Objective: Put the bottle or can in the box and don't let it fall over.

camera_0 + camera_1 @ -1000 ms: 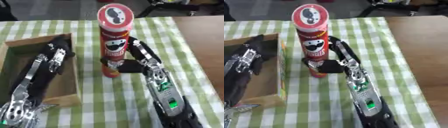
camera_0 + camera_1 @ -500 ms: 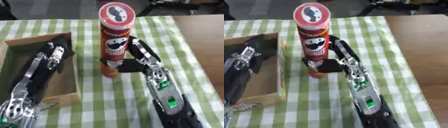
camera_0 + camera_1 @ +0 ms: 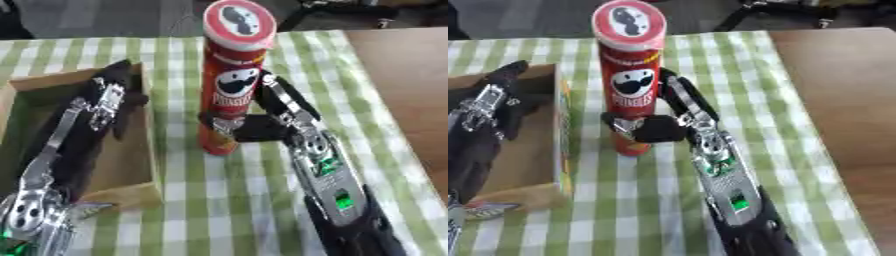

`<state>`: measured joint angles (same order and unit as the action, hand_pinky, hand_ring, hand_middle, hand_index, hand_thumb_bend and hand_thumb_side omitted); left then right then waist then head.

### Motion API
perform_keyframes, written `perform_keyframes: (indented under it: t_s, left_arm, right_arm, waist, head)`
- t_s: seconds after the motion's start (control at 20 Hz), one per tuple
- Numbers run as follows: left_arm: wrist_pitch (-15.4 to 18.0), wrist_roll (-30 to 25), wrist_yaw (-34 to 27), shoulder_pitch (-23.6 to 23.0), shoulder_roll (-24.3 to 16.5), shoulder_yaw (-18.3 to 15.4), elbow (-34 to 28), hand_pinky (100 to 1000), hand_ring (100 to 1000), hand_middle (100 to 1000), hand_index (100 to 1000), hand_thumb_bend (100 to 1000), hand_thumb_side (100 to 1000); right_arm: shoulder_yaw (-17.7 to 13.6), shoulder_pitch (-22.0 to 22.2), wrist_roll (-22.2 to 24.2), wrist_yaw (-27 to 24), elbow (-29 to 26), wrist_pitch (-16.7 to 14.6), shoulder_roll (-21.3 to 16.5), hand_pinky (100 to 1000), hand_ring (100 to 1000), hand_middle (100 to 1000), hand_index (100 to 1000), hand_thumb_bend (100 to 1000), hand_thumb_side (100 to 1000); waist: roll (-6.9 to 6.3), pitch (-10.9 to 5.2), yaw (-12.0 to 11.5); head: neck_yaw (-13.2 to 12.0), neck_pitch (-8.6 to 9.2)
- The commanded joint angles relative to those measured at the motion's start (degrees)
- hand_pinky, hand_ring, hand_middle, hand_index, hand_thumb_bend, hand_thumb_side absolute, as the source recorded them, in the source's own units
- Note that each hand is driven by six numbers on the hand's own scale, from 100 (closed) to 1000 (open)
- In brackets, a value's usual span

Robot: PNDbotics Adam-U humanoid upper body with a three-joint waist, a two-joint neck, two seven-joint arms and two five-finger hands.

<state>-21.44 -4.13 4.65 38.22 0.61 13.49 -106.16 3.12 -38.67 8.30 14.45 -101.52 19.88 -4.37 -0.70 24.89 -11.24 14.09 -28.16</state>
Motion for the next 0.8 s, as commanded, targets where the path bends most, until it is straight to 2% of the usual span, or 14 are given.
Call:
perform_keyframes:
  t_s: [0.05, 0.15, 0.35, 0.45, 0.8]
  left_arm:
    - [0.51, 0.3, -0.81, 0.83, 0.2, -0.4, -1.46, 954, 795, 209, 972, 100, 792]
    - [0.94, 0.35, -0.9, 0.69, 0.22, -0.29, -1.89, 957, 796, 215, 995, 100, 789]
    - [1.41, 0.42, -0.68, 0.28, 0.38, 0.06, -2.55, 958, 795, 216, 1000, 100, 796]
    - [1.42, 0.38, -0.8, -0.01, 0.46, 0.27, -2.63, 959, 797, 222, 965, 100, 805]
    - [0.97, -1.73, -0.28, -1.33, 0.73, 1.65, -2.2, 960, 802, 234, 942, 100, 827]
  right_arm:
    - [0.54, -3.76, -0.34, -0.12, -0.37, -0.59, 2.89, 941, 696, 767, 657, 100, 120]
    - [0.31, -4.01, -1.19, -0.38, -0.6, -0.84, 3.09, 940, 694, 766, 653, 100, 137]
    - [0.05, -4.7, -2.65, -0.68, -0.9, -1.24, 3.43, 935, 681, 758, 643, 100, 100]
    - [-0.09, -5.22, -3.34, -0.69, -1.1, -1.53, 3.58, 934, 680, 759, 642, 100, 258]
    - [0.0, -7.12, -5.69, -0.3, -1.36, -2.98, 4.05, 933, 668, 752, 632, 100, 260]
  waist:
    - [-0.63, -0.93, -1.15]
    - [-0.57, -1.1, -1.16]
    - [-0.43, -1.44, -1.2]
    - [-0.37, -1.64, -1.18]
    - [-0.29, -2.28, -0.92]
  head:
    - [0.09, -0.28]
    - [0.11, -0.4]
    - [0.22, -0.53]
    - [0.28, -0.59]
    - [0.31, -1.21]
